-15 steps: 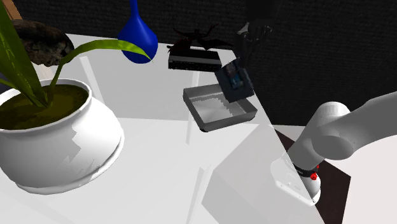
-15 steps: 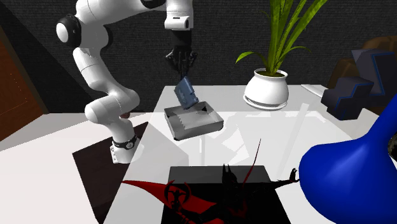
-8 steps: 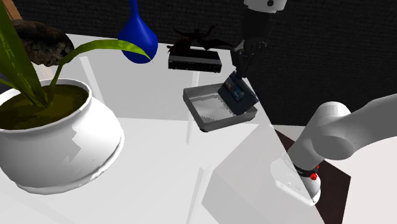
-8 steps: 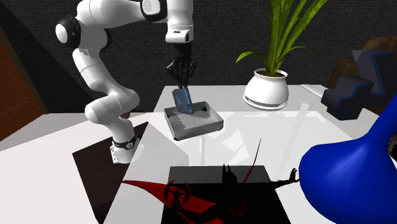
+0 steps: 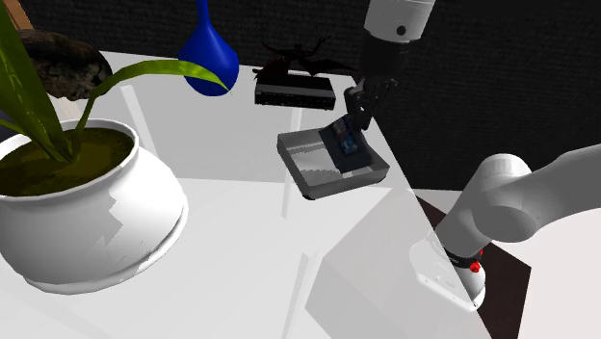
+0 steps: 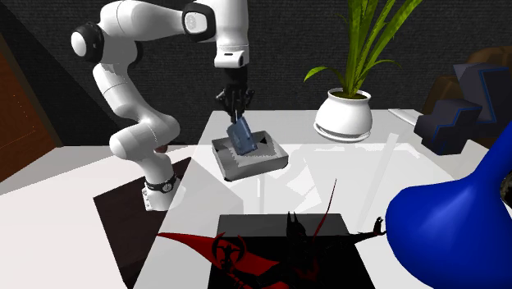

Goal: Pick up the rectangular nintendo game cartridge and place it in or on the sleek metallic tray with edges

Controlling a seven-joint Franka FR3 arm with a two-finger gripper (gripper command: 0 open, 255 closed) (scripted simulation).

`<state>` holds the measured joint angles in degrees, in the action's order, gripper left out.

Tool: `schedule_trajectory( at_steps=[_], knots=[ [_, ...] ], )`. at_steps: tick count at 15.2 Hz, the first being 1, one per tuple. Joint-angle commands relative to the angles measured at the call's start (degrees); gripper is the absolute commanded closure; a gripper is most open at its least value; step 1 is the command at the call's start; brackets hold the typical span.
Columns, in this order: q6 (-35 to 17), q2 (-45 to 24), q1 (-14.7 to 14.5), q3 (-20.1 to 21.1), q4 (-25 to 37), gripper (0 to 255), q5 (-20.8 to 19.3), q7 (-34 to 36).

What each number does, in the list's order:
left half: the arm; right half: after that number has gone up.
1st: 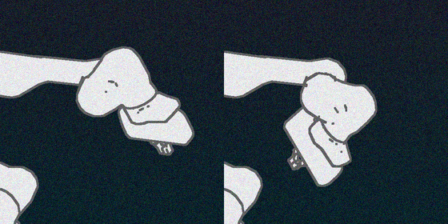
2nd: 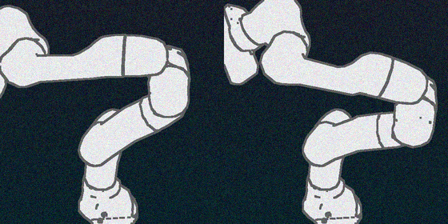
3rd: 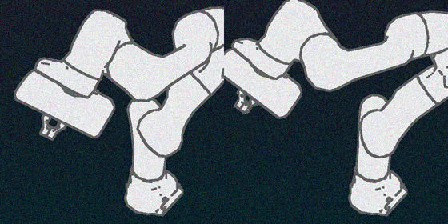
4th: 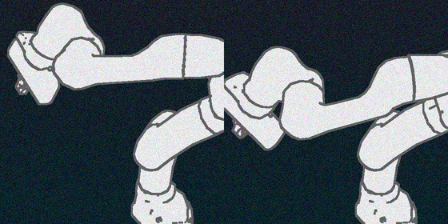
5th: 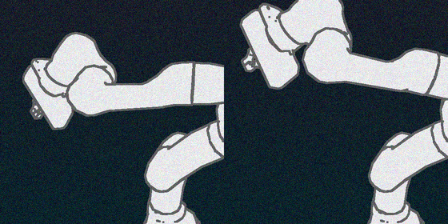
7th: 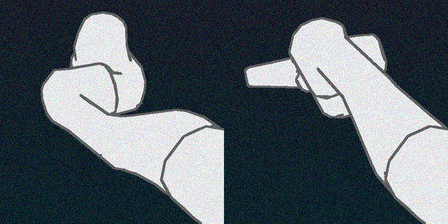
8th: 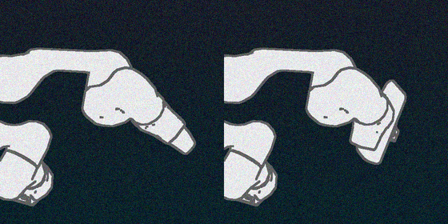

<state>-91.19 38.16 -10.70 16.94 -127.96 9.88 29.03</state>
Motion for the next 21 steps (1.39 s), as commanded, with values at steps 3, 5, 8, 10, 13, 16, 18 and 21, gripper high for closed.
schedule_trajectory(
  at_steps=[3, 5, 8, 10, 13, 16, 18, 21],
  knots=[
    [-0.3, -0.5, 0.0, 0.2, -0.8, 255, 0.1, 0.1],
    [-0.3, -0.5, -0.1, 0.2, -0.8, 255, 0.1, 0.1],
    [-0.3, -0.4, -0.1, 0.2, -0.9, 0, 0.1, 0.1],
    [-0.3, -0.5, -0.1, 0.3, -0.8, 0, 0.1, 0.2],
    [1.5, -0.9, 0.1, 0.0, 1.4, 0, -0.2, 0.2],
    [6.5, -2.6, 0.5, -0.4, 8.0, 0, -0.8, 0.5],
    [6.5, -2.6, 0.4, -0.4, 8.0, 0, -0.8, 0.5],
    [6.5, -2.6, 0.4, -0.4, 8.0, 0, -0.8, 0.5]
  ],
)
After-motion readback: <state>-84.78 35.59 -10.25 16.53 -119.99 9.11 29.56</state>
